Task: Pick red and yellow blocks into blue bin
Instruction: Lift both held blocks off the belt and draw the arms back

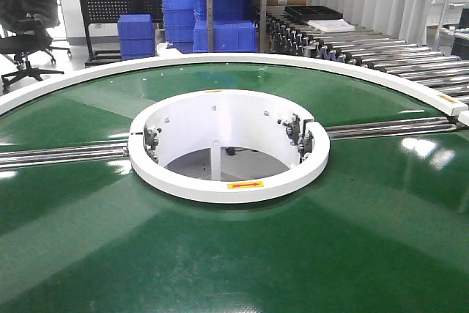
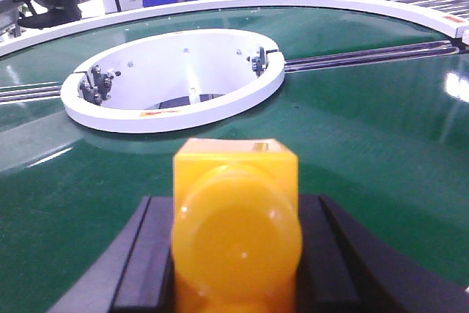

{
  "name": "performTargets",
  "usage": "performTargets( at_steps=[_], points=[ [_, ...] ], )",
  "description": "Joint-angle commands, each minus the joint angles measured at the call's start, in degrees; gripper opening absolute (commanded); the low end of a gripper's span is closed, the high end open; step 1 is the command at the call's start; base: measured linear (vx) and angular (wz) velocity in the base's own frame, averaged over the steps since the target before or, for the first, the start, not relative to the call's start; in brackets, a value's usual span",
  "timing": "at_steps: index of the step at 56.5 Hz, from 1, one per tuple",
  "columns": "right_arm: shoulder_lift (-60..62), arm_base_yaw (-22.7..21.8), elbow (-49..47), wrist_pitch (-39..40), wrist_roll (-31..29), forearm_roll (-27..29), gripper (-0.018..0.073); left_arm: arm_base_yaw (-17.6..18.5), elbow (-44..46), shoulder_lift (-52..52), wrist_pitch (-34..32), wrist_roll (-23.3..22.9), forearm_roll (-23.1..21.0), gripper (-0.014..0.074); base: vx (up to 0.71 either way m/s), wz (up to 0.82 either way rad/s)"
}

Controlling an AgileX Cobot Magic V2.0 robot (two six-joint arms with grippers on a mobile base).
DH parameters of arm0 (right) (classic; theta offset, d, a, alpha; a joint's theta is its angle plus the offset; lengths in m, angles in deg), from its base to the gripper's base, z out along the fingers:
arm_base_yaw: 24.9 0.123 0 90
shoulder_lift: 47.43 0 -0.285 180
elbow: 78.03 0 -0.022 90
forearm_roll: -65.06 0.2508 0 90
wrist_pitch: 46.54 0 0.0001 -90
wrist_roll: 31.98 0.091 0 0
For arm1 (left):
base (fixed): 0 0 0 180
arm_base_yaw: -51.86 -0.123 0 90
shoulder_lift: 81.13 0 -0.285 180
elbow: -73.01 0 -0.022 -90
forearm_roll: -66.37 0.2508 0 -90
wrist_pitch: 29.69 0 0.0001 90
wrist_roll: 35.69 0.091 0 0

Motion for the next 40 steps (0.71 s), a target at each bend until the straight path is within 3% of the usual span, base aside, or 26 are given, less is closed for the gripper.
performTargets(
  at_steps=[1, 40],
  points=[
    [-0.34, -0.05, -1.11, 5.11, -0.54, -1.43, -0.001, 0.3, 1.4, 0.29, -7.28, -0.35, -1.77, -0.0001, 0.0, 0.0],
    [-0.34, -0.05, -1.11, 5.23, -0.54, -1.43, -0.001, 0.3, 1.4, 0.29, -7.56, -0.35, -1.77, -0.0001, 0.0, 0.0]
  ],
)
